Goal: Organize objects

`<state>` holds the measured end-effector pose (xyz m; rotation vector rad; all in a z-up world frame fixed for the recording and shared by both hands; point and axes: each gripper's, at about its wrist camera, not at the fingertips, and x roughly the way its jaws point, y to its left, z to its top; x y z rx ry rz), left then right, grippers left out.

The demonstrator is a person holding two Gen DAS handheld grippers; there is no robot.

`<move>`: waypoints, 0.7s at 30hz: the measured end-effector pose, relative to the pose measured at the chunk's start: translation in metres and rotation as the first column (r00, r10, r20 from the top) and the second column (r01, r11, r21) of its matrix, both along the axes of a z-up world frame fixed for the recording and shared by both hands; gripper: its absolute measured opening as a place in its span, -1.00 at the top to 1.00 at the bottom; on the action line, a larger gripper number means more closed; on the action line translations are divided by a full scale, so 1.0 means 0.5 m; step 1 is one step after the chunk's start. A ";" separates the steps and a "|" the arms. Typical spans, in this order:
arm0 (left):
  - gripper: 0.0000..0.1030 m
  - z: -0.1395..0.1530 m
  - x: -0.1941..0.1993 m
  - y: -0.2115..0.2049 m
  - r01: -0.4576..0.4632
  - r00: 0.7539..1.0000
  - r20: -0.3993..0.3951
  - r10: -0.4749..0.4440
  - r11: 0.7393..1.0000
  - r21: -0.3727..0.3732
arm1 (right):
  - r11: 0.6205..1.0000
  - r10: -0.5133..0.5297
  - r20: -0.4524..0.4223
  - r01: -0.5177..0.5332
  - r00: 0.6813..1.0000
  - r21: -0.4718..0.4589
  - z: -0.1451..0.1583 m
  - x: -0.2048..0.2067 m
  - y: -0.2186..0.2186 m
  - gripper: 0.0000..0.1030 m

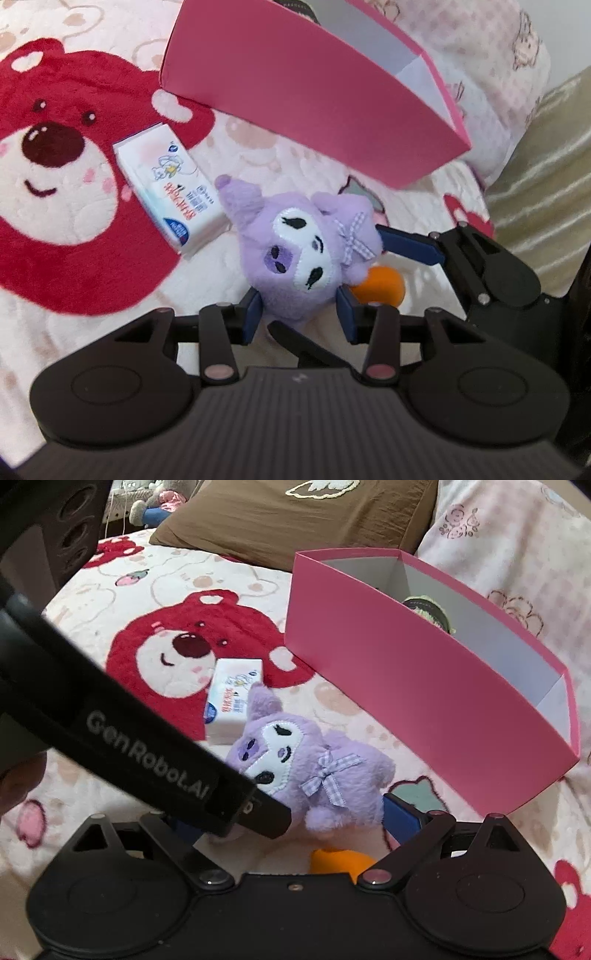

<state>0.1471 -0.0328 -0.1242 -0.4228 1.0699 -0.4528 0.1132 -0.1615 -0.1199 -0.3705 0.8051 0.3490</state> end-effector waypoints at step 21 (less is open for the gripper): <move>0.04 0.011 0.008 0.075 -0.003 0.998 -0.060 0.006 0.998 0.062 | 0.911 -0.115 -0.231 0.196 0.966 0.364 -0.015 0.010 -0.035 -0.89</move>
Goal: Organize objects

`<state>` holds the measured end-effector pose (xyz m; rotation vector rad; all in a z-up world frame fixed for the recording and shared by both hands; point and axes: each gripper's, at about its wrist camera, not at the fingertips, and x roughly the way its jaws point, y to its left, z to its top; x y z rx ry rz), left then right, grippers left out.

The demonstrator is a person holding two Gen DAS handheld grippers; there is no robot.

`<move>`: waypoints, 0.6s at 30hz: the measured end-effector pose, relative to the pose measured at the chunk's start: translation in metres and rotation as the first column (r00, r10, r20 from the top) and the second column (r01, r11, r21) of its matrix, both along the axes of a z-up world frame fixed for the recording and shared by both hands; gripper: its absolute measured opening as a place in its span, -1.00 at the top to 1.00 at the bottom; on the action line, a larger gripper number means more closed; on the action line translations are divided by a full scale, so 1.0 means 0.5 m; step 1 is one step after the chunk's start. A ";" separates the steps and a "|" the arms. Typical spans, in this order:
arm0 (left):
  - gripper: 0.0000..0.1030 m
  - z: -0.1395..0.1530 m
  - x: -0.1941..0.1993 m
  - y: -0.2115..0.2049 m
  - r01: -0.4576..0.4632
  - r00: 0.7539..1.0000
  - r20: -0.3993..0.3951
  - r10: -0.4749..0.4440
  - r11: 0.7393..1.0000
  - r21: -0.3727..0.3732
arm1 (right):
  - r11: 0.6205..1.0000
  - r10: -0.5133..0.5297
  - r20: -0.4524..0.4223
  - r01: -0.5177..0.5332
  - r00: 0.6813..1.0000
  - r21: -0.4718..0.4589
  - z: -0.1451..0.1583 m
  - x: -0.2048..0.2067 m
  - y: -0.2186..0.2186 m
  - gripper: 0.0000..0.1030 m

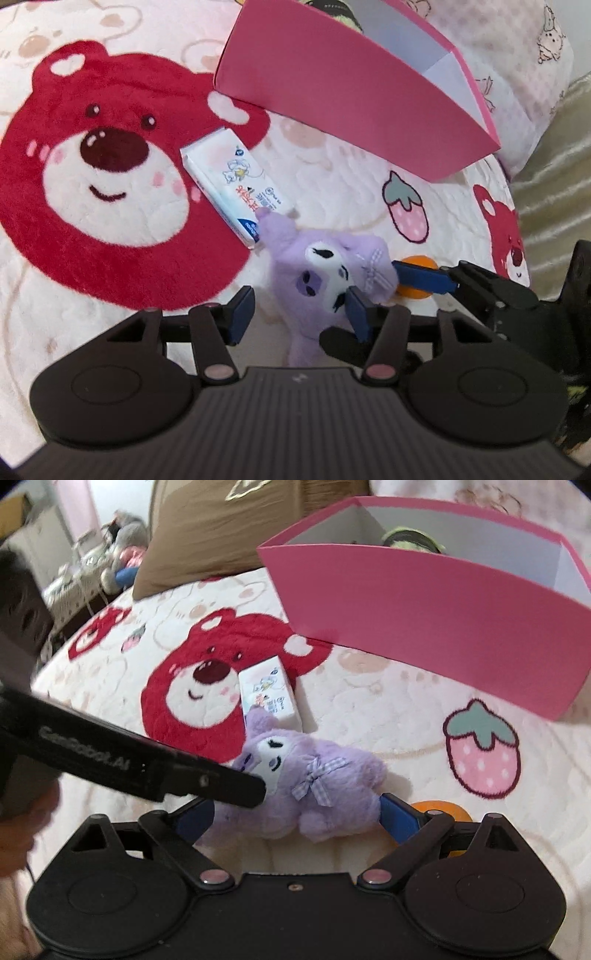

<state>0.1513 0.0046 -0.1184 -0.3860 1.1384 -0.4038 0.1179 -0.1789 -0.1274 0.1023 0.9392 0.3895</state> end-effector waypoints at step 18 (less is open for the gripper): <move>0.19 -0.030 0.002 -0.017 -0.028 1.000 -0.001 0.028 0.999 -0.032 | 0.988 0.019 -0.014 -0.021 1.000 -0.150 -0.026 0.007 0.039 -0.82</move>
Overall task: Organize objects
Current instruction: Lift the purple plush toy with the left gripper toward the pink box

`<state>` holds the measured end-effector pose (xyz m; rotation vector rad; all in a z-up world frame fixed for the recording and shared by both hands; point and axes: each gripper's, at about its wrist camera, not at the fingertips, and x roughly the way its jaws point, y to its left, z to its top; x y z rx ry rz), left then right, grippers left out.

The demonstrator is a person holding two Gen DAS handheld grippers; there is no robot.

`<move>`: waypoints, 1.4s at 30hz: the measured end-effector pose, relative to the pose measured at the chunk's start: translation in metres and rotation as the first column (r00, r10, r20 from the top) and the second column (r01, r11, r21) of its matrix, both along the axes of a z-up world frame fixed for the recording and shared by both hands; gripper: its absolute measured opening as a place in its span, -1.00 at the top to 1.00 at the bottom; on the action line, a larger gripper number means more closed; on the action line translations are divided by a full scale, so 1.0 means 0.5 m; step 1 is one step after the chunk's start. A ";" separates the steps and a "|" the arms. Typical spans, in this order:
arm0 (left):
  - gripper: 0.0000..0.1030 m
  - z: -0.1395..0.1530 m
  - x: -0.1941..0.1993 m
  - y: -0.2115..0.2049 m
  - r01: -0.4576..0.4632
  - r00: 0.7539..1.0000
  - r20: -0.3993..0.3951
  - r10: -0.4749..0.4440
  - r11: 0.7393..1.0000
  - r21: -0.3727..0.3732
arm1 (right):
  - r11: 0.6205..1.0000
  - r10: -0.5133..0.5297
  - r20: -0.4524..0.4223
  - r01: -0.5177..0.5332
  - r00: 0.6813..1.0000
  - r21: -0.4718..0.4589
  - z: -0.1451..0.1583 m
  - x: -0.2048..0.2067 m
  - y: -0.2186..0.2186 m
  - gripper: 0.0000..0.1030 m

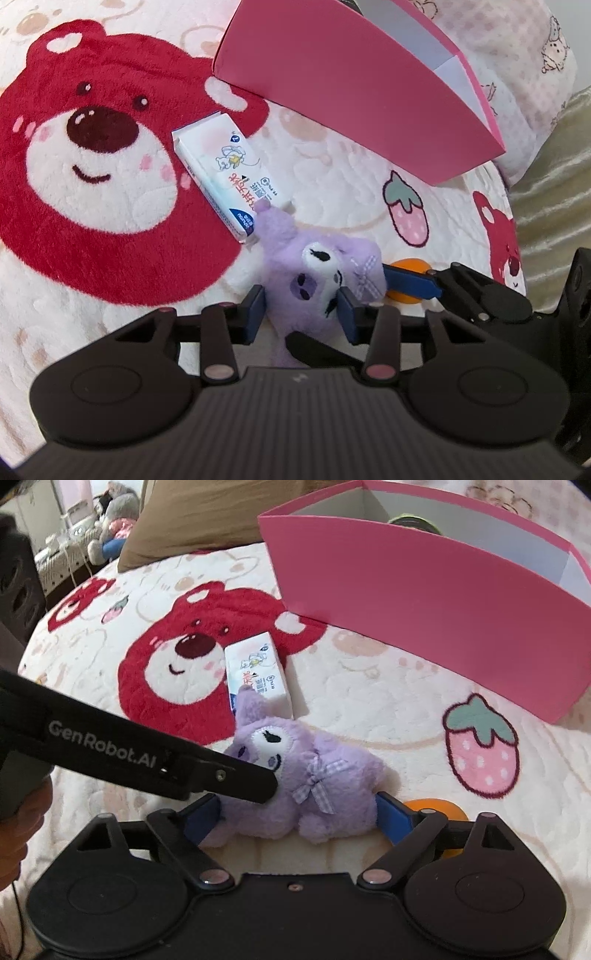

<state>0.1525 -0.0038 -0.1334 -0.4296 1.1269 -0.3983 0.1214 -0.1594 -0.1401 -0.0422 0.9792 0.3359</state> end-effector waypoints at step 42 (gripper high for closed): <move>0.23 0.258 -0.101 -0.060 0.140 0.982 0.129 -0.139 0.990 0.008 | 0.988 -0.133 0.008 0.132 0.991 0.083 0.215 -0.107 -0.046 -0.72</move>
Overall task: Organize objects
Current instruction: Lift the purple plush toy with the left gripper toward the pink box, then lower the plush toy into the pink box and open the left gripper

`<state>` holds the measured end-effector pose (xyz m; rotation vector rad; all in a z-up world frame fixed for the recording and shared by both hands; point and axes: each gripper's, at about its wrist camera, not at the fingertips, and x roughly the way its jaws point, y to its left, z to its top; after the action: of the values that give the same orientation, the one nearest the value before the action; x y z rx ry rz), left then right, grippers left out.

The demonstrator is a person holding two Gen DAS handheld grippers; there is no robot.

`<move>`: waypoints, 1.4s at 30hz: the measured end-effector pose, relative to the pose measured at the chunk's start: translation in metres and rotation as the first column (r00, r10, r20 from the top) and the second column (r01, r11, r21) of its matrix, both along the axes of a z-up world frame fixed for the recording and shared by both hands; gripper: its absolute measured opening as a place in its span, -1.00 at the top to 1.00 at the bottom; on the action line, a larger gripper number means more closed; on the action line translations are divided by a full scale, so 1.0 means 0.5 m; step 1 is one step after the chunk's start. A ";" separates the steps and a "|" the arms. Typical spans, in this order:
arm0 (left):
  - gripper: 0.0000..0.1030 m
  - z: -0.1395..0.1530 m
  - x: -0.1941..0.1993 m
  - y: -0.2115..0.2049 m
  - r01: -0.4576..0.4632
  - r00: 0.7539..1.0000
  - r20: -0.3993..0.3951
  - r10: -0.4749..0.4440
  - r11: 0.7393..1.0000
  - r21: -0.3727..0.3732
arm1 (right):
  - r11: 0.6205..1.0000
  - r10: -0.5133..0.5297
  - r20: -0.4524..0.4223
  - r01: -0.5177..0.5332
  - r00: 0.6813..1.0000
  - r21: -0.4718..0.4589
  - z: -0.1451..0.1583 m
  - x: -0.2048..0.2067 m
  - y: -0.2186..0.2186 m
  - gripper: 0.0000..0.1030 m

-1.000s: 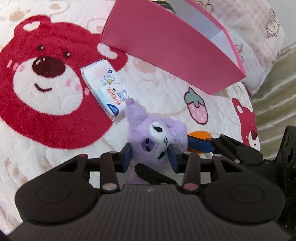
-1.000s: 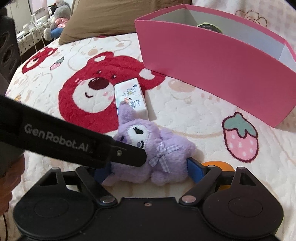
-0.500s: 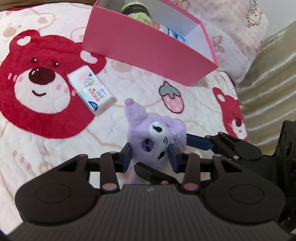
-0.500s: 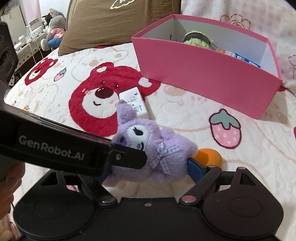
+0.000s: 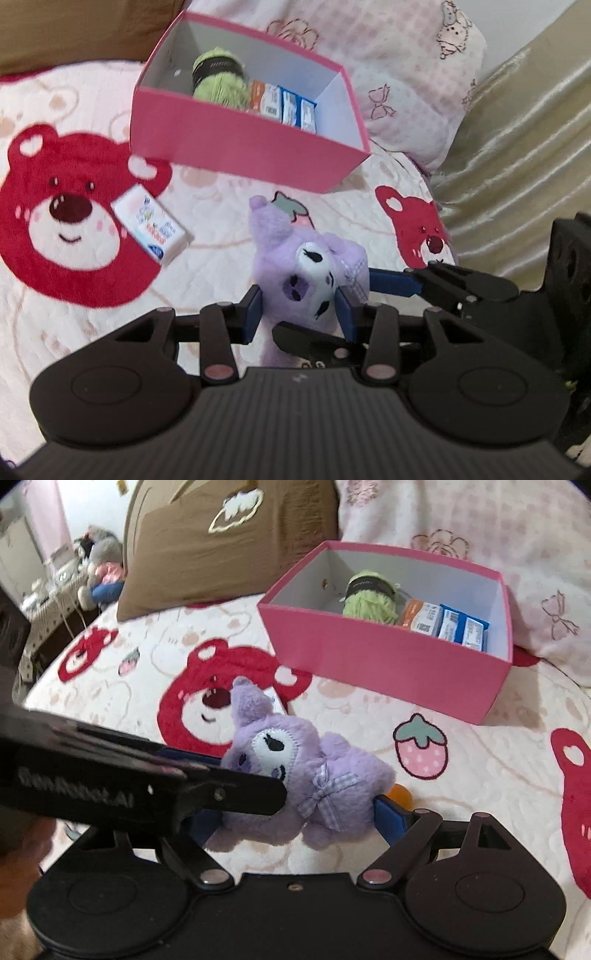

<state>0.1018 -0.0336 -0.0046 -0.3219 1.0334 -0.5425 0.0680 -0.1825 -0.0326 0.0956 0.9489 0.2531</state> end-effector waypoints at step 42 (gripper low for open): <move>0.20 0.150 0.386 -0.052 0.015 0.999 0.046 -0.018 0.998 0.058 | 0.997 0.040 0.163 -0.028 0.986 -0.074 0.185 0.312 -0.101 -0.59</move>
<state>0.2946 -0.0599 0.0706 -0.2490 1.0057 -0.5322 0.2241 -0.2329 0.0601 -0.0071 0.7946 0.2547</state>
